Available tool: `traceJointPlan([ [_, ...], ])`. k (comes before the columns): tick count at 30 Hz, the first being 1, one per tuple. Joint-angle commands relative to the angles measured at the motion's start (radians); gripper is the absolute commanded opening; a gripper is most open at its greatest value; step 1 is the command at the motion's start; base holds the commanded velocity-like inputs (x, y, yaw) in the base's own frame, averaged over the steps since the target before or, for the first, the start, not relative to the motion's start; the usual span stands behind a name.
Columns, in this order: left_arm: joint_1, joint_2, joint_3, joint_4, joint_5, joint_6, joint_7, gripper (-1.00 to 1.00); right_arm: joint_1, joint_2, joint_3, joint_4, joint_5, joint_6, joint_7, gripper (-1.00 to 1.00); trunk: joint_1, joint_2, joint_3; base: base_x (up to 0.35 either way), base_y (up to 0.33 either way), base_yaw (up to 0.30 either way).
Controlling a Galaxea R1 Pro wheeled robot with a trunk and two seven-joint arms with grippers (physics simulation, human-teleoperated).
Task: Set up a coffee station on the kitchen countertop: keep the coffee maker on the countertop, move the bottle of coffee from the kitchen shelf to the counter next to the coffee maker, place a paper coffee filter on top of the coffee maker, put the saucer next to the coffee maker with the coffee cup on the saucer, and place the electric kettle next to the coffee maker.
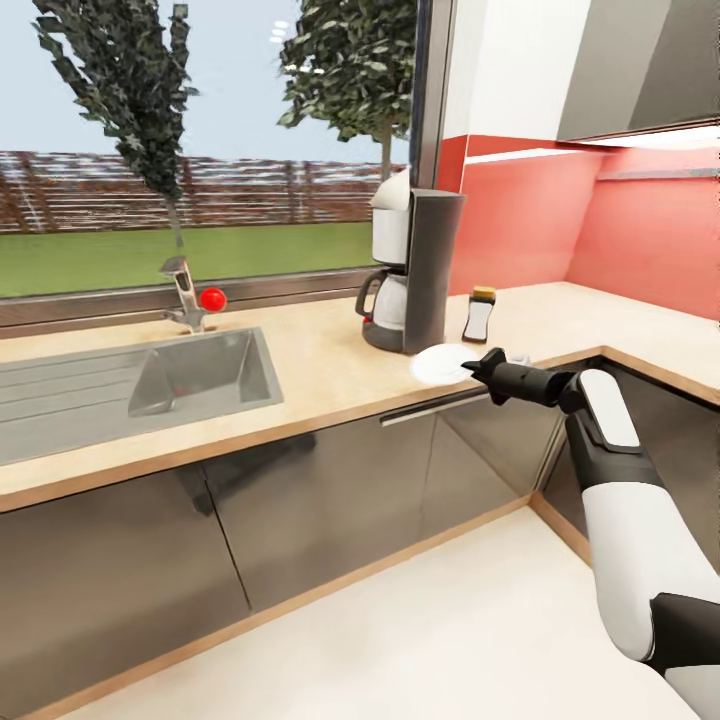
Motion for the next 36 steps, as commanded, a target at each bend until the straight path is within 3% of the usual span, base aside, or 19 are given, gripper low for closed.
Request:
traceJointPlan([
  [1, 0.000, 0.000, -0.008, 0.000, 0.009, 0.003, -0.003, 1.00, -0.001, 0.000, -0.001, -0.001, -0.013, 0.001, -0.008, -1.00, 0.000, 0.000, -0.001, 0.168, -0.113, -0.026],
  [24, 0.000, 0.000, -0.008, 0.000, 0.009, 0.003, -0.003, 1.00, -0.001, 0.001, -0.001, 0.016, -0.013, 0.000, -0.008, -1.00, 0.000, 0.000, -0.001, 0.132, -0.121, -0.003],
  [36, 0.000, 0.000, -0.008, 0.000, 0.009, 0.003, -0.003, 1.00, -0.001, 0.000, -0.001, 0.026, -0.016, 0.001, -0.008, -1.00, 0.000, 0.000, -0.001, 0.016, -0.016, 0.000],
])
